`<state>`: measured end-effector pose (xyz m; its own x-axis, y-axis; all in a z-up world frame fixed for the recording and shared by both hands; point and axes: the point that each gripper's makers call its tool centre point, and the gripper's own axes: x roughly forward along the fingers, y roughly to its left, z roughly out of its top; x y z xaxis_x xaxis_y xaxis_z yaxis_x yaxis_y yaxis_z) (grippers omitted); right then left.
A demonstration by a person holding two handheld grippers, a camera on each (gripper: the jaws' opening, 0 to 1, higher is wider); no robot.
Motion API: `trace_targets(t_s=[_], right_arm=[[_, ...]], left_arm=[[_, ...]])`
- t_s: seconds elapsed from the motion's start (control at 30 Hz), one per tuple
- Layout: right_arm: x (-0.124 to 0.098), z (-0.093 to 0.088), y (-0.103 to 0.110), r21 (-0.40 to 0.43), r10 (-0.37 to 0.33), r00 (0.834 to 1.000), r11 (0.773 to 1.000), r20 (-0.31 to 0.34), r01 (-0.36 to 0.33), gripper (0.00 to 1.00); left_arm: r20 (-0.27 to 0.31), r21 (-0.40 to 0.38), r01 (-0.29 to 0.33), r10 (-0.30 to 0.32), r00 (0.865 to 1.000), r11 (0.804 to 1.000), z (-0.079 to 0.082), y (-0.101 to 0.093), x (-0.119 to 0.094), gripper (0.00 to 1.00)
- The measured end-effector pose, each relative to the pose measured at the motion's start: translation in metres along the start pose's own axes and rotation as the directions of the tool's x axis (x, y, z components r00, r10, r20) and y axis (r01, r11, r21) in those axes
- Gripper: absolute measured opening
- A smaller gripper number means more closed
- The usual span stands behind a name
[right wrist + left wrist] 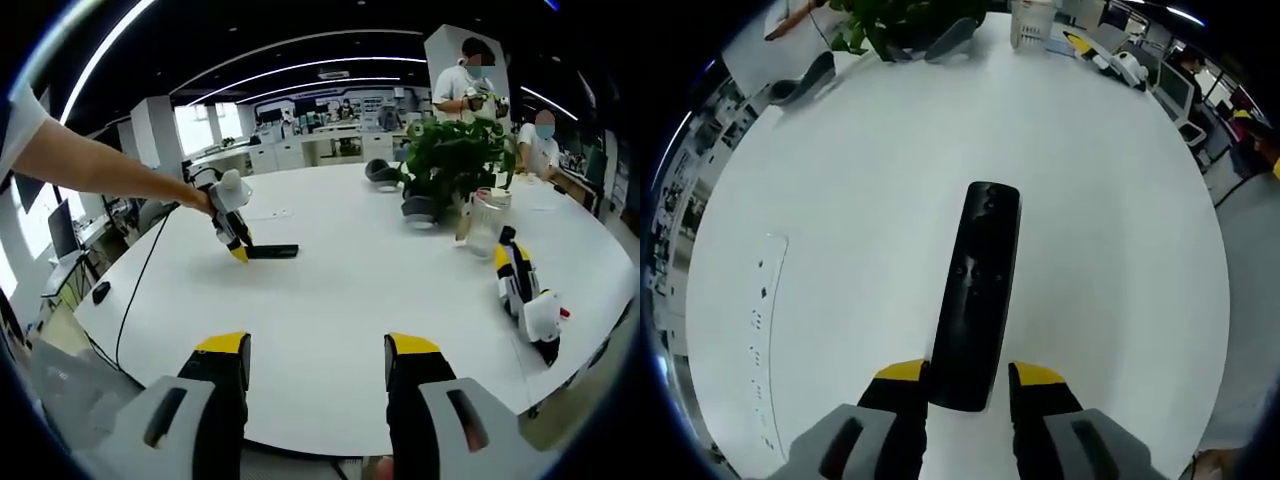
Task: Press the specified remote control buttons in sequence, fully releasing each button before pressing the next.
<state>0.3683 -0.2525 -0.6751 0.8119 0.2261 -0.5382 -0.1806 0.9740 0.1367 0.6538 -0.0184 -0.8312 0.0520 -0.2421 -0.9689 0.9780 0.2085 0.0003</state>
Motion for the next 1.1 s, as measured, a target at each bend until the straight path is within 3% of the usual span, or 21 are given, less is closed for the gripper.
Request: trace_targets(t_s=[0.07,0.37,1.1], right_arm=[[0.000,0.000,0.000,0.001,0.000,1.000,1.000,0.000,0.000,0.56],[-0.001,0.002,0.000,0.001,-0.002,1.000,1.000,0.010,0.002,0.56],[-0.002,0.005,0.004,-0.009,0.018,0.999,1.000,0.027,-0.018,0.54]], left_arm=[[0.002,0.002,-0.005,0.005,1.000,1.000,0.000,0.001,0.000,0.25],[0.001,0.036,-0.010,0.010,1.000,0.999,0.000,-0.001,0.000,0.24],[-0.026,0.025,-0.029,0.030,0.999,0.999,0.000,-0.011,-0.001,0.23]])
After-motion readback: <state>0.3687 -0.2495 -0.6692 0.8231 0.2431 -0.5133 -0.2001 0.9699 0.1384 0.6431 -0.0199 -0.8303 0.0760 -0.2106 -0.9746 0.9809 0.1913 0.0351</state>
